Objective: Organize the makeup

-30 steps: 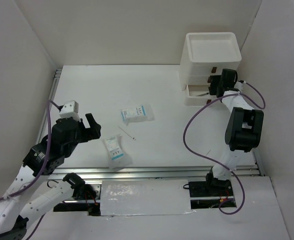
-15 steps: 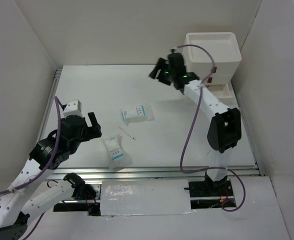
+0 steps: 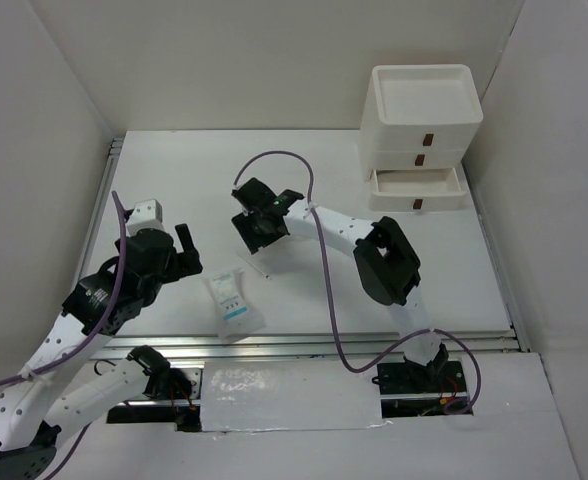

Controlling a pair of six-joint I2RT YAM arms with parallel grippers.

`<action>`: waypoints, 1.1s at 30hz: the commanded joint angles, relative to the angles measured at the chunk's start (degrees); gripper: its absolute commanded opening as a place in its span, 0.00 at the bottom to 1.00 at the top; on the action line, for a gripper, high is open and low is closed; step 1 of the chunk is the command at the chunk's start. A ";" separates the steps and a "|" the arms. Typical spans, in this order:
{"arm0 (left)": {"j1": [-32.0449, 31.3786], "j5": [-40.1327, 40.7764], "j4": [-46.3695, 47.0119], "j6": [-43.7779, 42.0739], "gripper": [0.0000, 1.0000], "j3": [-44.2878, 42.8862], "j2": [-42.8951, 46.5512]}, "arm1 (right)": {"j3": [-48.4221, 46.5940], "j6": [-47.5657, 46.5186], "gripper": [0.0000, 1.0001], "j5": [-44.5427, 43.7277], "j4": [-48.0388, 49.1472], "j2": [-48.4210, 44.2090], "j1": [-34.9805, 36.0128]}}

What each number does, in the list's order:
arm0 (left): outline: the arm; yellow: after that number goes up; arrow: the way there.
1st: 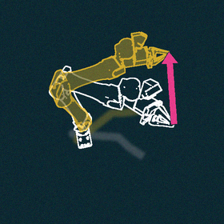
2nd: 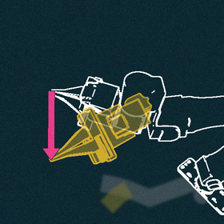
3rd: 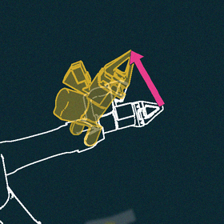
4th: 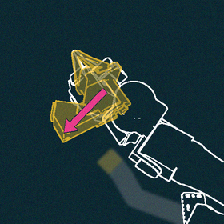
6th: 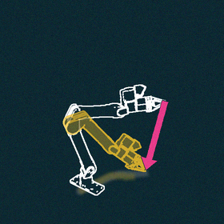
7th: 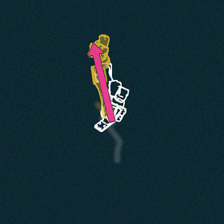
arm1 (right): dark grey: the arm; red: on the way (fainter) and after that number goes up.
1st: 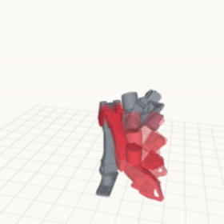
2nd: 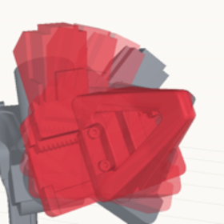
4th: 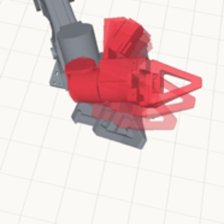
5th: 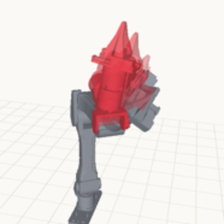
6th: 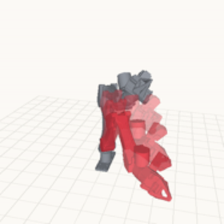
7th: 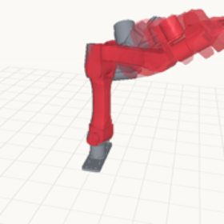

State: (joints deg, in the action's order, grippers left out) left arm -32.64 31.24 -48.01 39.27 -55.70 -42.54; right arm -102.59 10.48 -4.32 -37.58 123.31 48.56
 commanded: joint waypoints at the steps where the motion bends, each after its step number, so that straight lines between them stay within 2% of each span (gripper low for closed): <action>1: 0.39 -0.39 1.34 -0.33 0.99 -0.99 0.27 | 0.45 -2.57 0.65 -0.87 -1.09 -0.79 1.28; 11: 0.39 -1.01 1.78 -0.86 1.00 -0.64 1.67 | 6.34 0.06 0.56 1.68 0.67 0.53 3.82; 16: 0.39 -1.19 1.78 -0.86 0.99 -0.55 1.76 | 5.56 0.33 0.52 2.21 -0.03 2.64 4.62; 20: 0.39 -1.19 1.95 -0.86 0.99 -0.55 2.20 | 4.24 0.59 0.42 0.89 -0.47 4.57 5.06; 22: 0.39 -1.27 1.87 -0.86 0.99 -0.46 2.20 | 3.27 0.33 0.42 0.10 -1.35 6.06 5.15; 25: 0.30 -1.19 1.87 -0.86 0.99 -0.55 2.46 | 1.17 0.15 0.25 -0.52 -3.45 7.65 5.15; 26: 0.30 -1.19 1.95 -0.86 1.00 -0.46 2.47 | 0.72 0.24 0.13 -0.34 -3.72 7.74 5.15; 27: 0.30 -1.27 1.87 -0.86 0.99 -0.37 2.55 | 0.89 0.24 0.09 0.35 -3.64 7.39 5.15; 30: 0.39 -1.45 2.13 -1.03 1.00 -0.37 2.64 | 1.68 0.24 0.06 2.54 -2.59 4.76 5.15; 33: 0.39 -1.54 2.04 -1.03 0.99 -0.46 2.47 | 2.39 -0.54 0.02 3.96 0.65 -1.64 5.32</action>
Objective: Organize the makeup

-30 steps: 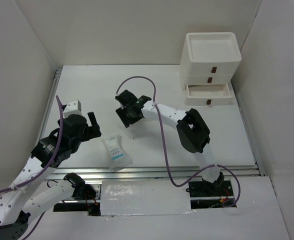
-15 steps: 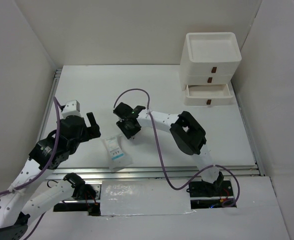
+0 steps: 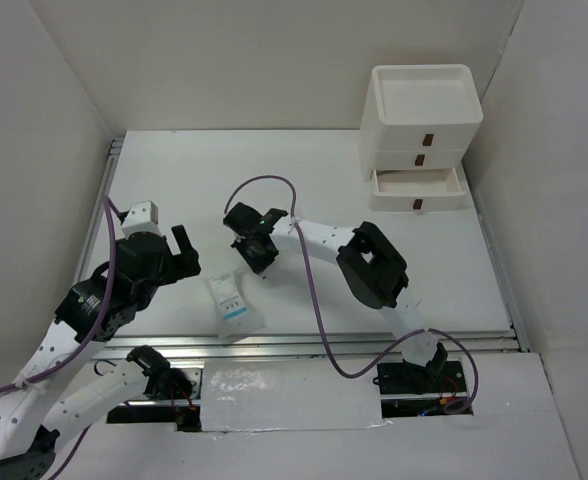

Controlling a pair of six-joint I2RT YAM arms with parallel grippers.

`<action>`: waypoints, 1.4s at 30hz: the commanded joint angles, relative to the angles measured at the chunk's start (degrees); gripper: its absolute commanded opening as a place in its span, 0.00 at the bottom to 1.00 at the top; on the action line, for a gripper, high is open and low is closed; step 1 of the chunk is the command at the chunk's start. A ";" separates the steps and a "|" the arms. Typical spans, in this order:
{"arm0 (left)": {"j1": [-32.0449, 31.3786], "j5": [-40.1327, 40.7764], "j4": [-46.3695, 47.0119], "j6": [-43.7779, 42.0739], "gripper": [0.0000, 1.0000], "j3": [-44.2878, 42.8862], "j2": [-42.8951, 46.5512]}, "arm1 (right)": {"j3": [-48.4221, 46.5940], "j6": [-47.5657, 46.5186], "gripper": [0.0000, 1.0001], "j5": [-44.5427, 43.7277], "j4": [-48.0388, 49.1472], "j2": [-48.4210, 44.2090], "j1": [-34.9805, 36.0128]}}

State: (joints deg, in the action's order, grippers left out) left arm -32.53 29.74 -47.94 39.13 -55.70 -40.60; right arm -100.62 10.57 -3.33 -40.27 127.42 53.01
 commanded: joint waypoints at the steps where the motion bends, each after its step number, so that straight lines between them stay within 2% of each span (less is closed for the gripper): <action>1: 0.19 0.06 2.06 -0.90 0.99 -0.37 0.61 | 0.34 -1.25 0.02 3.16 3.97 -7.25 0.78; 5: 0.19 0.06 2.07 -0.90 1.00 -0.46 0.70 | -0.45 -3.01 0.00 3.42 6.87 -15.07 0.25; 7: 0.19 0.06 1.98 -0.82 1.00 -0.37 0.78 | 1.20 -1.96 0.00 0.53 9.41 -20.70 -0.80; 8: 0.19 0.15 1.98 -0.81 0.99 -0.37 0.87 | 2.52 -0.91 0.00 -0.26 10.81 -22.63 -3.59; 11: 0.19 0.15 1.89 -0.73 0.99 -0.28 1.31 | 12.52 9.87 0.00 -0.72 18.89 -30.63 -11.85; 12: 0.19 0.06 2.06 -0.73 0.99 -0.28 1.49 | 16.55 19.92 0.00 0.68 25.35 -34.82 -20.06; 13: 0.19 -0.03 2.06 -0.73 1.00 -0.20 1.66 | 25.73 26.54 0.00 2.00 28.64 -37.30 -24.23; 14: 0.10 -0.20 2.24 -0.90 1.00 -0.20 1.75 | 30.70 32.61 0.00 2.97 32.41 -39.59 -28.45; 15: 0.10 -0.29 2.24 -0.90 0.99 -0.20 1.75 | 36.31 42.59 0.00 4.63 42.11 -44.57 -35.28; 16: 0.10 -0.12 2.24 -0.82 0.99 -0.11 1.75 | 46.29 46.87 0.00 4.83 47.51 -47.14 -37.61; 18: 0.01 -0.21 2.24 -0.90 0.99 -0.20 1.66 | 53.04 54.01 0.00 -0.07 55.01 -51.99 -42.79; 19: -0.07 -0.21 2.15 -0.82 0.99 -0.28 1.49 | 52.55 55.60 0.00 -3.75 53.91 -52.70 -44.65; 23: -0.42 -0.03 2.06 -0.73 0.99 -0.20 1.57 | 46.75 60.08 0.00 -7.64 48.54 -49.83 -52.65; 25: -0.42 0.06 2.15 -0.73 0.99 -0.20 1.66 | 41.84 61.06 0.00 -6.43 45.12 -46.66 -57.73; 28: -0.42 0.23 1.98 -0.73 0.99 -0.28 1.84 | 34.80 61.85 0.00 -2.83 40.72 -39.19 -61.35; 32: -0.42 0.76 1.63 -0.38 0.99 -0.28 1.75 | 30.31 61.68 0.02 0.95 38.95 -31.81 -63.56; 39: -0.42 1.03 1.62 -0.46 0.99 -0.55 1.05 | 29.95 63.08 0.04 6.76 42.73 -26.61 -64.00; 41: -0.42 1.11 1.62 -0.55 0.99 -0.55 0.87 | 31.01 62.74 0.18 9.56 46.67 -25.29 -64.00; 42: -0.42 1.11 1.54 -0.55 1.00 -0.55 0.79 | 31.01 62.30 0.35 10.88 47.82 -24.85 -64.00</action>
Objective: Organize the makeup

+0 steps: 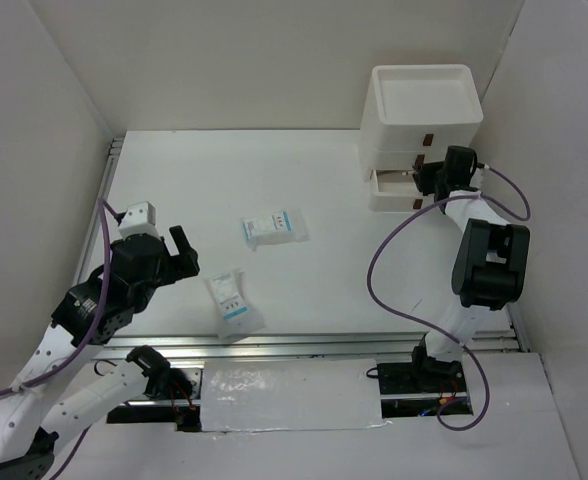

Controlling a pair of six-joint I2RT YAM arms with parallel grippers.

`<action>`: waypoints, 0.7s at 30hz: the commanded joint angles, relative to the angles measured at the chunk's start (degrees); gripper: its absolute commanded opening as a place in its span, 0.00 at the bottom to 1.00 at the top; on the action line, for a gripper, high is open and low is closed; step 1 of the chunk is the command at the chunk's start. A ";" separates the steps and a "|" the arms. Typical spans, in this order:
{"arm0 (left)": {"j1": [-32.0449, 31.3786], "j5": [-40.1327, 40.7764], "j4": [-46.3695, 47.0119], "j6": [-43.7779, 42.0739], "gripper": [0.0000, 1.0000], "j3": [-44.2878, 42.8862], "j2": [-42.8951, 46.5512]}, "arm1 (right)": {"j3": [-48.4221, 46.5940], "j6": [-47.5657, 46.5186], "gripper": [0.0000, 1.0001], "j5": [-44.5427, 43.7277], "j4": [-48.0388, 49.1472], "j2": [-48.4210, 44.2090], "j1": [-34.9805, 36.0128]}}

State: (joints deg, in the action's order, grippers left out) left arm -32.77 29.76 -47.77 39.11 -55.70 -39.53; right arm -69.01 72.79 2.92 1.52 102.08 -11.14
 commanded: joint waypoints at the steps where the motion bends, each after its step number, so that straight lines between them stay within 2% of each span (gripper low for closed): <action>1: -0.18 1.09 1.45 -0.53 0.99 -0.63 -0.29 | -1.03 -0.46 0.49 5.68 5.95 1.01 0.15; 2: -0.18 1.09 1.36 -0.62 1.00 -0.55 -0.29 | -2.08 -1.33 0.64 5.43 3.34 1.01 0.15; 3: -0.27 1.09 1.45 -0.62 0.99 -0.63 -0.37 | -2.09 -1.51 0.68 5.08 2.71 0.84 0.24; 5: -0.18 0.92 1.54 -0.62 1.00 -0.55 -0.46 | 0.44 -1.69 0.72 4.21 3.22 -1.44 0.06; 9: -0.10 0.65 1.71 -0.88 0.99 -0.63 -0.64 | 9.40 -1.43 0.69 2.19 6.39 -7.33 -0.81; 12: -0.10 0.56 1.63 -0.88 0.99 -0.64 -0.46 | 17.58 -1.16 0.56 -1.75 6.83 -12.07 -1.17; 13: -0.10 0.65 1.71 -0.88 0.99 -0.64 -0.37 | 19.86 -0.82 0.37 -2.82 7.18 -14.17 -1.17; 15: -0.10 0.65 1.71 -0.79 1.00 -0.55 0.06 | 24.88 -0.64 0.25 -6.42 9.46 -14.98 -1.26; 16: -0.10 0.65 1.71 -0.71 1.00 -0.46 0.15 | 25.85 -0.90 0.14 -6.43 10.42 -14.55 -1.69; 18: -0.10 0.48 1.80 -0.88 0.99 -0.37 0.42 | 22.81 -2.04 0.00 -4.16 8.26 -11.05 -2.40; 21: -0.10 0.74 1.63 -0.71 0.99 -0.46 0.33 | 17.19 -3.53 0.00 -3.18 5.70 -5.68 -2.75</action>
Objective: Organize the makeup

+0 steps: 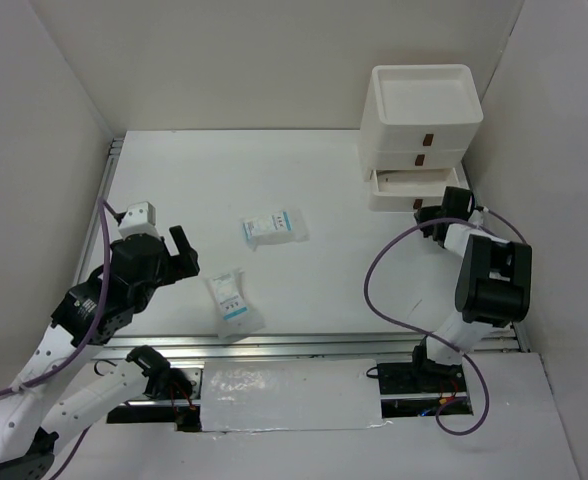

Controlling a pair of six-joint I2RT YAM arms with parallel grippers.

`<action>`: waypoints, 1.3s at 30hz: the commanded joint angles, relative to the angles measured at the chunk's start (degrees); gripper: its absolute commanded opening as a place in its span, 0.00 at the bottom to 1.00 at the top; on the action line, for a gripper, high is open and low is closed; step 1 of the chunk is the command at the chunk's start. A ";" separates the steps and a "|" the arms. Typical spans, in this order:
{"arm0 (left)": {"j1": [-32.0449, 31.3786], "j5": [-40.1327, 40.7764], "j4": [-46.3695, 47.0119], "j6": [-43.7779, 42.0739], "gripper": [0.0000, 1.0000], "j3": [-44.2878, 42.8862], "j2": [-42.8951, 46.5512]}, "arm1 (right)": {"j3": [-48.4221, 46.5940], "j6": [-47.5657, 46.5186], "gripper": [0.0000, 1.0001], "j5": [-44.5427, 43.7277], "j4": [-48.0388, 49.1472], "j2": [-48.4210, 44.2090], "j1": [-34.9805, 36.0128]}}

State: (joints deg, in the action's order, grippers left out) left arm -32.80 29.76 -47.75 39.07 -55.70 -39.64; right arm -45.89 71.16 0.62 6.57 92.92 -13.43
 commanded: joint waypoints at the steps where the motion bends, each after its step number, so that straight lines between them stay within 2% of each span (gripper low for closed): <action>1: -0.07 0.83 1.43 -0.57 0.99 -0.55 0.35 | -7.36 -2.07 0.00 0.51 0.03 4.80 -0.54; 4: -0.07 1.27 1.34 -0.31 0.99 -0.46 0.53 | -11.41 -2.60 0.00 1.40 -0.59 9.19 -0.54; 21: -0.07 1.71 1.34 -0.75 0.99 -0.81 -1.49 | -21.87 -2.86 0.00 5.26 1.87 16.58 -0.54; 39: 0.10 1.88 1.34 -1.01 0.99 -0.99 -3.43 | -36.46 -2.60 0.01 8.69 -1.03 27.57 -0.63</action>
State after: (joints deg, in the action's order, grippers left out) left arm -32.80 30.74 -47.77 39.03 -55.70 -43.11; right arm -78.28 68.93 8.62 4.69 119.44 -13.78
